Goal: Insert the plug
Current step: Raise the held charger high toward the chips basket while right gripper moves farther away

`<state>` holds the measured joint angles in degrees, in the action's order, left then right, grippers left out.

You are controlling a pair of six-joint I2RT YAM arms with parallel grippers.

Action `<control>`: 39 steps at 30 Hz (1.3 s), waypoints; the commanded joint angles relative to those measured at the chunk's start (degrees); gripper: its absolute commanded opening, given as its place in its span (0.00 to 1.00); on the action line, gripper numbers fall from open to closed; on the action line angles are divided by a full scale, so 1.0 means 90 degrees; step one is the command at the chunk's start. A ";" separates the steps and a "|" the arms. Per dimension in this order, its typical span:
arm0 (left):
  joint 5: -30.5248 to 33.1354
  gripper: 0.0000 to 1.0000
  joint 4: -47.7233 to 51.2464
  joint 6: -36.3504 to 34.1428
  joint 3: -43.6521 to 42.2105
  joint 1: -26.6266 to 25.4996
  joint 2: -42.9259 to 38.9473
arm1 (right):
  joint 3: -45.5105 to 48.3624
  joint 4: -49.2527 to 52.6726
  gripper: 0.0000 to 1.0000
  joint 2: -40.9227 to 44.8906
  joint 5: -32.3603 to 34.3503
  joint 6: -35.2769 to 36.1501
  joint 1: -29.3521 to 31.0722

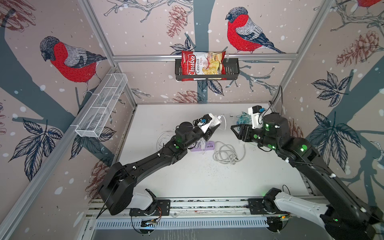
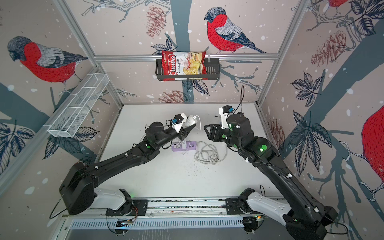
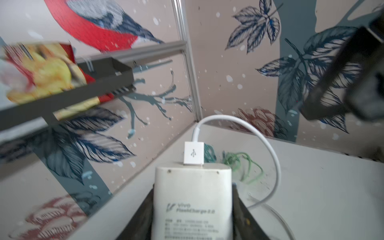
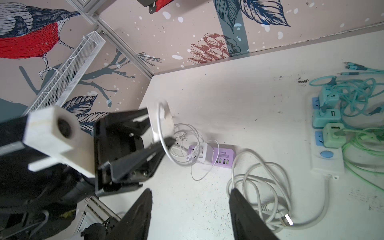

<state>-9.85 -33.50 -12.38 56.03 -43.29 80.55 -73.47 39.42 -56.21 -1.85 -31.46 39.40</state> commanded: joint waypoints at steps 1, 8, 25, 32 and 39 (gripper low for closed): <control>0.0480 0.30 -0.0255 -0.0614 0.0633 -0.0005 0.0180 | 0.0260 -0.0111 0.61 0.0304 0.0010 -0.0035 -0.0027; 0.0408 0.31 0.0920 -0.1278 0.2787 0.0097 0.0756 | 0.0521 -0.0047 0.62 0.0906 0.0205 -0.0137 -0.0125; 0.0654 0.29 0.2685 -0.2197 0.6136 0.1394 0.2001 | 0.0914 0.0068 0.62 0.1421 0.0206 -0.0305 -0.0144; 0.0954 0.28 0.1989 -0.2032 0.4697 0.1827 0.1889 | 0.1040 -0.0025 0.63 0.1368 0.0205 -0.0372 -0.0145; 0.0801 0.26 0.1654 -0.1486 0.3973 0.2696 0.2048 | 0.1162 -0.0240 0.63 0.1125 0.0142 -0.0469 -0.0141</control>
<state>-1.76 -12.60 -28.67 92.25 -21.37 98.50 -63.53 39.86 -45.23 -0.19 -34.87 38.20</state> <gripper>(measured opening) 0.492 0.630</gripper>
